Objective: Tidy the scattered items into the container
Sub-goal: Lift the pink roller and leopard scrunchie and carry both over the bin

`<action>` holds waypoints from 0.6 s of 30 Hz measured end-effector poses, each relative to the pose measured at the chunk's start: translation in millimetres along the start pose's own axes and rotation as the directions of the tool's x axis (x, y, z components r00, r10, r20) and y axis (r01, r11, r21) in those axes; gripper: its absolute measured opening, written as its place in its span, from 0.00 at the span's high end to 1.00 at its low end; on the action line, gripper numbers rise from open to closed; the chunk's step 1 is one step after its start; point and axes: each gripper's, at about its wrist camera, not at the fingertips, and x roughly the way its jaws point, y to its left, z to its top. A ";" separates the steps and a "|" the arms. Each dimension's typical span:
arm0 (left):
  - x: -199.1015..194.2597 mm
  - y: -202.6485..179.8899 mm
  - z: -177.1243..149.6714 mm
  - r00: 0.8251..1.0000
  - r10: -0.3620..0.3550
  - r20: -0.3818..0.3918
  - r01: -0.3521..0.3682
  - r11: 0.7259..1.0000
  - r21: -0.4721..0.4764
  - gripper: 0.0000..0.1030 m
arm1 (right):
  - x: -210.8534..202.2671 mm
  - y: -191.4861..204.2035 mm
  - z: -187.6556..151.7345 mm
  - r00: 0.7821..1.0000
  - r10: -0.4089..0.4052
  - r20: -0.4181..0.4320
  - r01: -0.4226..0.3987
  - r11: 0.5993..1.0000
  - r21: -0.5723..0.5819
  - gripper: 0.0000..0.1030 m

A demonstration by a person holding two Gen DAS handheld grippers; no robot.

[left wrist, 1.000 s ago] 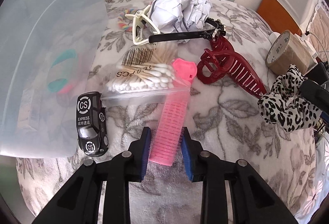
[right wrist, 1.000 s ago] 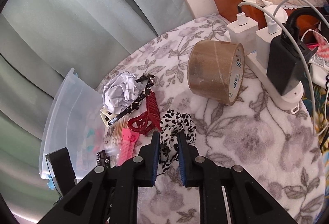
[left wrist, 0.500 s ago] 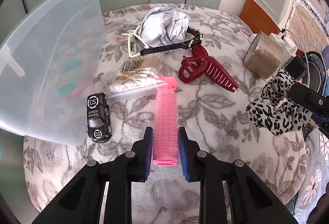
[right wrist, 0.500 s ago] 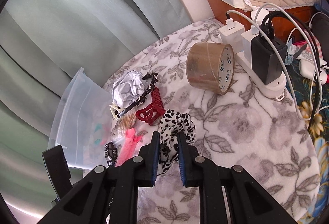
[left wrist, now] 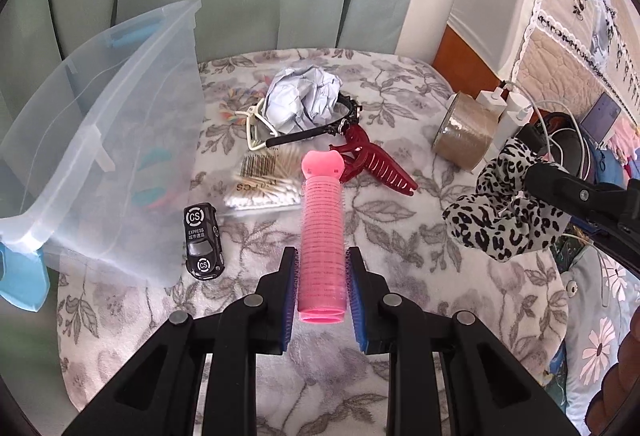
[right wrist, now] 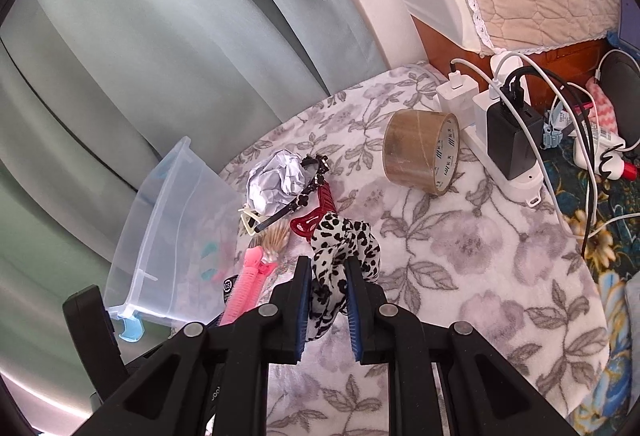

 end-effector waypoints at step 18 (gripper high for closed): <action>-89.2 23.0 20.0 0.966 0.036 0.256 -0.039 0.999 0.005 0.76 | -28.3 56.0 1.8 0.999 0.028 0.046 -0.021 0.989 -0.147 0.82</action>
